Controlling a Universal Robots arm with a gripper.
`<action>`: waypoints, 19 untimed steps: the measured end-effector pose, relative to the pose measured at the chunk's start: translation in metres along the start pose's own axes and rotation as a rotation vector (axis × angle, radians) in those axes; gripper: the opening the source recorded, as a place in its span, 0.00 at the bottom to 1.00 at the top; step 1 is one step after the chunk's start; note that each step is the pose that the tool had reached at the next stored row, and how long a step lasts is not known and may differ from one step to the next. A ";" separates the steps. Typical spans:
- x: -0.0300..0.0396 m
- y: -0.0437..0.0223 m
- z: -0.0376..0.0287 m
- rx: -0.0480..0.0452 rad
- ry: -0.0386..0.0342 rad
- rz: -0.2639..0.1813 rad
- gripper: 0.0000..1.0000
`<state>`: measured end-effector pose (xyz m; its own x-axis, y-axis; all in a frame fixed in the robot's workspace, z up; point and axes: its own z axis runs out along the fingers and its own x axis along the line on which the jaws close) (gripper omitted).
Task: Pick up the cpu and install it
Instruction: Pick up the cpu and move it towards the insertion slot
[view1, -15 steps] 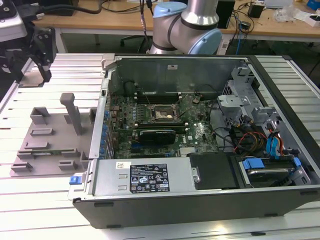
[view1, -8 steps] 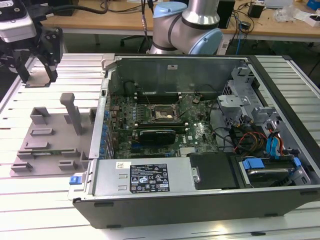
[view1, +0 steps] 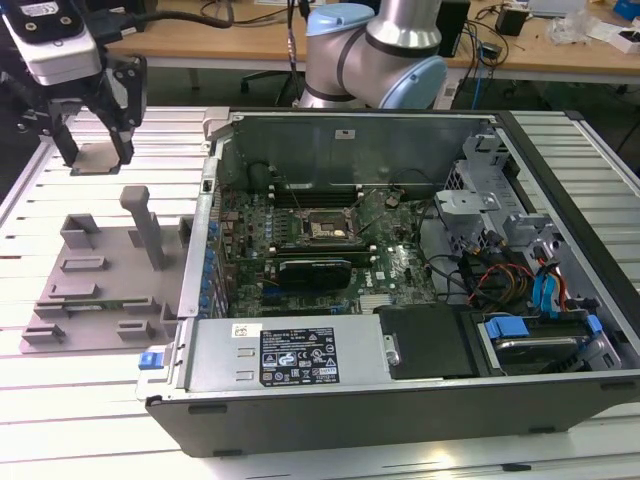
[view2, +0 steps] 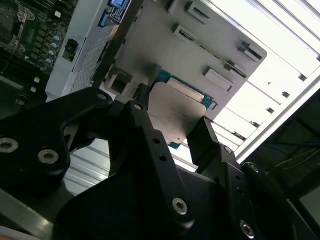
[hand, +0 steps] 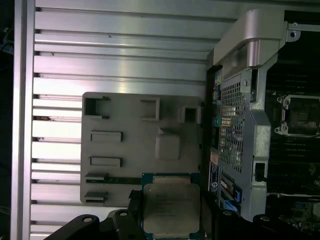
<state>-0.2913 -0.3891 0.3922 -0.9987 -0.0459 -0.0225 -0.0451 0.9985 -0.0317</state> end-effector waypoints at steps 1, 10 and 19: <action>-0.0023 -0.0001 0.0000 0.0000 0.0001 0.000 0.55; -0.0284 -0.0013 0.0006 0.0000 0.0018 0.000 0.55; -0.0554 -0.0025 0.0013 -0.0001 0.0027 0.000 0.55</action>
<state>-0.2358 -0.3891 0.3923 -0.9988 -0.0458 -0.0198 -0.0452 0.9985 -0.0316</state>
